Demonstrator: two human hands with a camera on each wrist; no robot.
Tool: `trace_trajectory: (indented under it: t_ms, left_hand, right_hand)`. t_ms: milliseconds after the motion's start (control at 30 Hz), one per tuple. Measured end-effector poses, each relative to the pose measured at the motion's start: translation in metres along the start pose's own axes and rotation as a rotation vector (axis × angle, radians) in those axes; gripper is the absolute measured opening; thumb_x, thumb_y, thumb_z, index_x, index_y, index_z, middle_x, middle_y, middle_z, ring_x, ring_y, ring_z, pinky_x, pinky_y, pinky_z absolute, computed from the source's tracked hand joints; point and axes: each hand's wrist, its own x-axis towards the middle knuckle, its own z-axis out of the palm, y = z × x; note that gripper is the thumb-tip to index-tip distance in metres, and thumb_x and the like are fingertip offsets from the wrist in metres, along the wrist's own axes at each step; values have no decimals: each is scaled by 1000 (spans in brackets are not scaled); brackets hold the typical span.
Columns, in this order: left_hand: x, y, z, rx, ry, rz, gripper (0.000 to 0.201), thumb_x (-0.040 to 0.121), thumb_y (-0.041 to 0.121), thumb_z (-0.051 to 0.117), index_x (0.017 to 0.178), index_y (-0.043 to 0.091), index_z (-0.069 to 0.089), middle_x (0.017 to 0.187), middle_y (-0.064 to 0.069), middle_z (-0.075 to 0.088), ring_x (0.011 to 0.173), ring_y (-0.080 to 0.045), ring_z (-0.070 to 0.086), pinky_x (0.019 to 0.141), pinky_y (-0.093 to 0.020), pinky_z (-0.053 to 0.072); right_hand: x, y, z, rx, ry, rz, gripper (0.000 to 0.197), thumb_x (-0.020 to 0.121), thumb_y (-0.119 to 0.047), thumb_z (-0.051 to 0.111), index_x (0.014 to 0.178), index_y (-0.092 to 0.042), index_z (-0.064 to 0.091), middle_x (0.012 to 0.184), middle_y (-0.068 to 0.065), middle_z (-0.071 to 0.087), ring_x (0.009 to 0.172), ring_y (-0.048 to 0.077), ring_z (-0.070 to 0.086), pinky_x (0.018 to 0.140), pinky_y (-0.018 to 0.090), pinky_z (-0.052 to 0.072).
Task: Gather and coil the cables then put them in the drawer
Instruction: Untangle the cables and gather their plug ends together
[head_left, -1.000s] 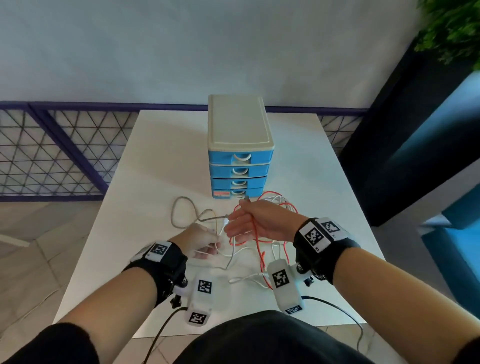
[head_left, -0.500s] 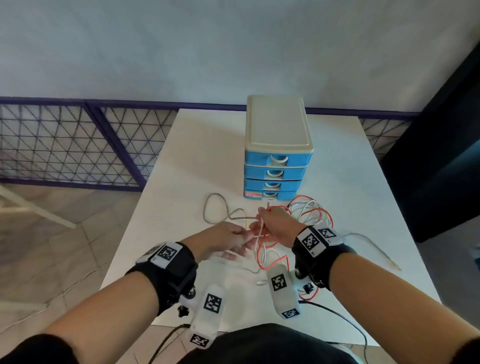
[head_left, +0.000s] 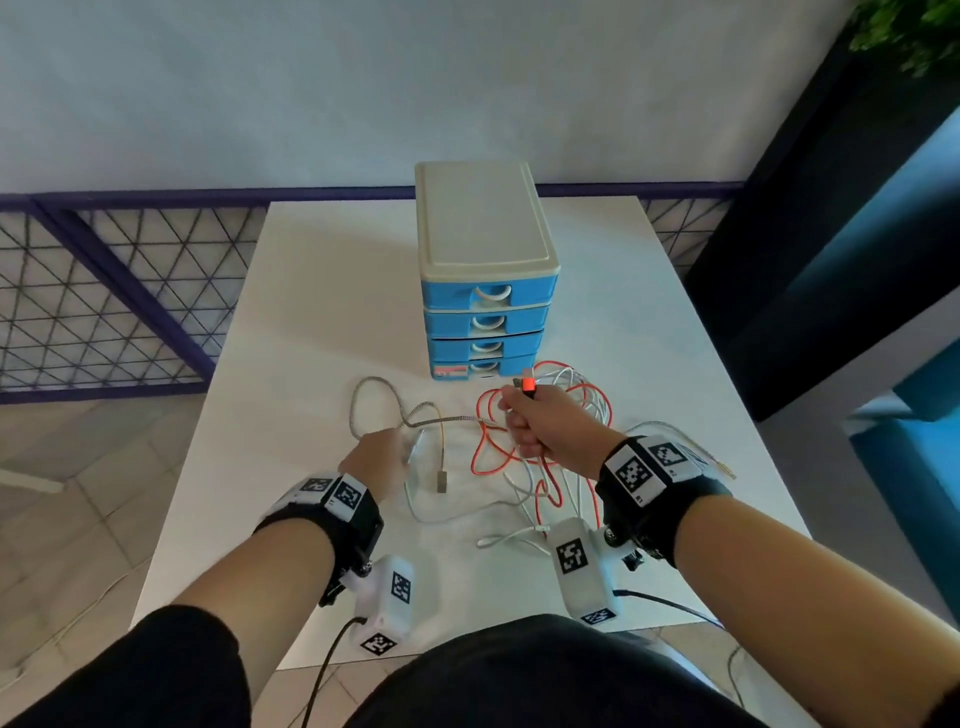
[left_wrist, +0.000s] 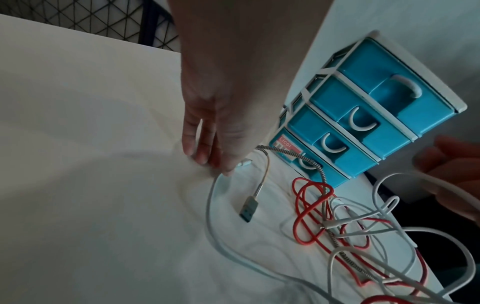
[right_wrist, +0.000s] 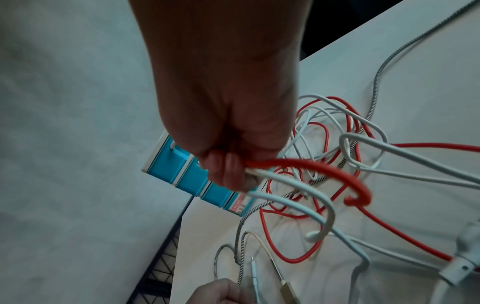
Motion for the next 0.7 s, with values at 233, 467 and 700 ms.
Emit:
trace_trajectory:
  t_ms: [233,467,700]
  left_hand:
    - [6,-7,9,13,-52,-129,13,77,7,51,80,8,64,84,-7,65,83,-28,62,67,-34,48]
    - [-14,-8,12,-27,-95,-191,14,78,20,58,83,7,63,78,-5,63,65,-22,57,56,-26,39]
    - [-26,6,-18,-592,-29,-167,22,76,17,62,60,5,51,58,-14,51,53,-23,55,62,-30,48]
  right_hand:
    - [-4,-9,14,60,-145,2,28,104,-27,37,91,-4,46,85,19,70,61,22,69,57,30,58]
    - [2,-11,27,-196,-130,0,26,102,-28,39,94,-6,51,73,8,65,44,11,36,43,22,32]
    - [16,-8,39,-188,-81,11,14,100,-11,43,99,-3,54,82,8,66,56,11,48,47,20,43]
